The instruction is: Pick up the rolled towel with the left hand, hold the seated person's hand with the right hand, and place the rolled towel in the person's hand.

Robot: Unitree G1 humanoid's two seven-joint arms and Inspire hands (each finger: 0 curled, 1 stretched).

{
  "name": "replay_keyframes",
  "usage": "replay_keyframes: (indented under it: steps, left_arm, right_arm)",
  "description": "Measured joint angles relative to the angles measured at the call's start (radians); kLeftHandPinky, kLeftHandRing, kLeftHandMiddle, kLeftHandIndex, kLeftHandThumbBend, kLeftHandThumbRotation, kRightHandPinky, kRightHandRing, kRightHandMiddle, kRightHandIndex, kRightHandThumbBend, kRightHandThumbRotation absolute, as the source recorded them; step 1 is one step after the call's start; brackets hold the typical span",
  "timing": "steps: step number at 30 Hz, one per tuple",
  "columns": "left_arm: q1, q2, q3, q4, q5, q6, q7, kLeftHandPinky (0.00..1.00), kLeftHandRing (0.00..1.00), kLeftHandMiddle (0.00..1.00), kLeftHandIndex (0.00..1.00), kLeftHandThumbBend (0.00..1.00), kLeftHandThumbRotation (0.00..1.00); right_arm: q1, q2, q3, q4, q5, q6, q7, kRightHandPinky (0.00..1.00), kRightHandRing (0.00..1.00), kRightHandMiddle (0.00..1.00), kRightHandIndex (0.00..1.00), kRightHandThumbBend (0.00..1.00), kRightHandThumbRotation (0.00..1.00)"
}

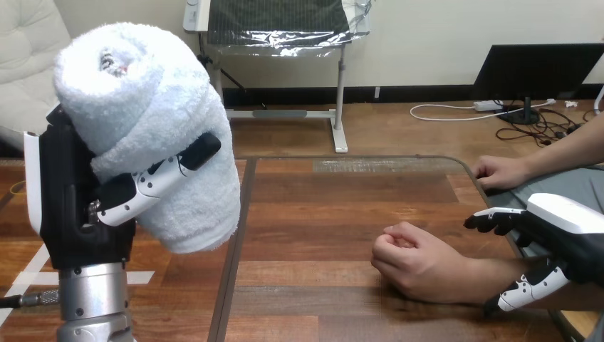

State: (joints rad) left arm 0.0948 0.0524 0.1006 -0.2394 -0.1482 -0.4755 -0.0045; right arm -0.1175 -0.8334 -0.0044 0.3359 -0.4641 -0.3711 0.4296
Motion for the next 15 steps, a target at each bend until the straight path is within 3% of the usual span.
replay_keyframes:
  steps: [15]
  left_arm:
    - [0.0, 0.0, 0.006, 0.002, -0.016, -0.001, -0.014, 0.17, 0.24, 0.32, 0.37, 0.45, 0.0]
  right_arm:
    - [-0.056, 0.0, 0.048, 0.047, -0.051, 0.027, 0.0, 0.6, 0.8, 0.82, 0.82, 1.0, 0.13]
